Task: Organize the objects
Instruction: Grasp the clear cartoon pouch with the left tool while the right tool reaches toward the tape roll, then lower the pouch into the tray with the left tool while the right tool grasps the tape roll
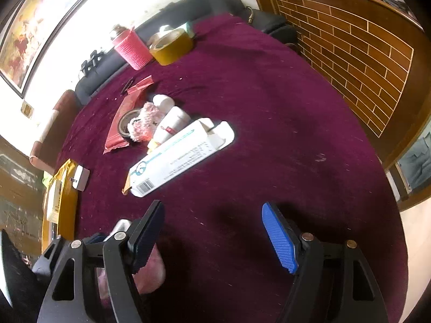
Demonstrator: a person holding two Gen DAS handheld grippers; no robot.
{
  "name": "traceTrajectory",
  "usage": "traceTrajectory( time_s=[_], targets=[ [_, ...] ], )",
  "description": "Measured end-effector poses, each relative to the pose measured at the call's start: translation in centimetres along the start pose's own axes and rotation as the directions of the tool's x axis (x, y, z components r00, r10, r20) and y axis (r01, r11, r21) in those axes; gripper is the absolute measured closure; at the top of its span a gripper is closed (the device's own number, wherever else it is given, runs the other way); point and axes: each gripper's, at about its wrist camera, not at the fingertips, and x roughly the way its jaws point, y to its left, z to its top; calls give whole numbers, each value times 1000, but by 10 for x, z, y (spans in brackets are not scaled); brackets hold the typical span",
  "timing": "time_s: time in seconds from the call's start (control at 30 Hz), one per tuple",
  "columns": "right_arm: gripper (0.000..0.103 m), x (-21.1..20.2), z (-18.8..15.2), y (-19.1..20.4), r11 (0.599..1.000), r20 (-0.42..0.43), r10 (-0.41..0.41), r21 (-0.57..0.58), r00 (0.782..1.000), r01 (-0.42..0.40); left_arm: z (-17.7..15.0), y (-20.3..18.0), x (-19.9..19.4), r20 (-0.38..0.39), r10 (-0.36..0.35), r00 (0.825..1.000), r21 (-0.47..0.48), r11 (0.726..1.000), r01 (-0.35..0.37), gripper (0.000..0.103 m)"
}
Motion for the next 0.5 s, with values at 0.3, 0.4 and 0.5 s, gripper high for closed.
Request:
traceTrajectory(
  time_s=[0.3, 0.4, 0.5],
  targets=[
    [24, 10, 24, 74, 983, 58, 10, -185, 998, 1, -30, 55, -75, 89, 29, 996, -240, 971, -7, 19],
    [24, 20, 37, 118, 943, 103, -3, -331, 995, 37, -44, 78, -97, 96, 56, 994, -315, 949, -23, 19],
    [24, 40, 47, 156, 869, 137, -43, -484, 990, 105, -58, 96, -116, 104, 109, 989, -360, 931, -65, 19]
  ],
)
